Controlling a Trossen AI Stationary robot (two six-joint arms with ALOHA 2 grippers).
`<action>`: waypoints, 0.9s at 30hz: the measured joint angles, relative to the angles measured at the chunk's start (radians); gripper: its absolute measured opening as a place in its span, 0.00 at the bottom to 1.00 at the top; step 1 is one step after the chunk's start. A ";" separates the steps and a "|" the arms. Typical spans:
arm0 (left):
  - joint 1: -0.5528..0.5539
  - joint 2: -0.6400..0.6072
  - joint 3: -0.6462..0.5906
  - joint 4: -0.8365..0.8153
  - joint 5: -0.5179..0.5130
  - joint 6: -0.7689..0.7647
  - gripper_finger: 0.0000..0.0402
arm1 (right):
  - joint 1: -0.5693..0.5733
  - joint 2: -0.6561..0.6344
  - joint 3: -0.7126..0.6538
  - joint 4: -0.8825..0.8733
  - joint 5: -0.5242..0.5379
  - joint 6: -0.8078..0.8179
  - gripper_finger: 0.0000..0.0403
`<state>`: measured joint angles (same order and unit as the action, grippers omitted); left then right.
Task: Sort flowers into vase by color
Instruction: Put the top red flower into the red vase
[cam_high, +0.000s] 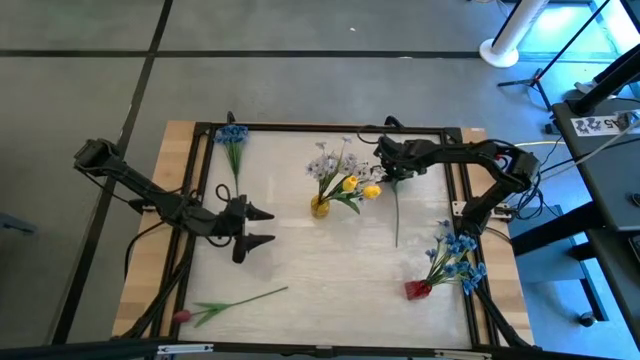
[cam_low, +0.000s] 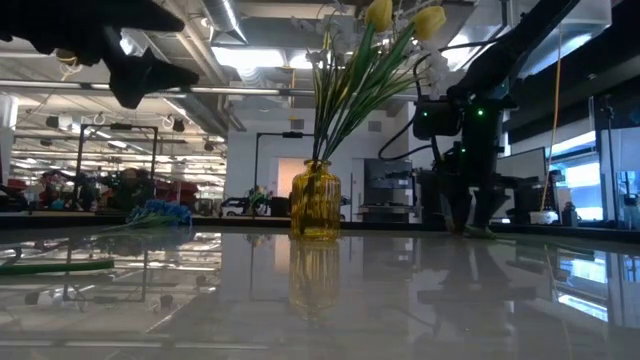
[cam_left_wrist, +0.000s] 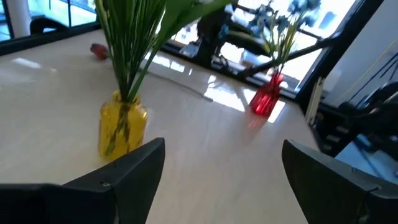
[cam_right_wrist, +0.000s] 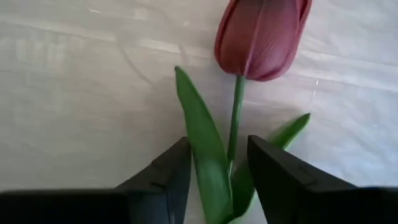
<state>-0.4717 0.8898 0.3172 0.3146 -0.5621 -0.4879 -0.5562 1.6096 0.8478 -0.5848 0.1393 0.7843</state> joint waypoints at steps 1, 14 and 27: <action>0.000 0.000 0.000 0.013 0.000 0.000 0.79 | 0.000 0.000 0.000 0.000 0.003 -0.001 0.40; 0.000 0.000 0.000 0.039 -0.001 -0.005 0.79 | 0.001 0.000 0.008 -0.042 -0.003 -0.005 0.13; -0.020 0.000 0.000 -0.007 0.064 -0.138 0.79 | 0.110 -0.235 0.049 0.215 0.000 -0.155 0.01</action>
<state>-0.4920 0.8898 0.3174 0.3081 -0.4983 -0.6262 -0.4457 1.3742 0.8972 -0.3700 0.1397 0.6290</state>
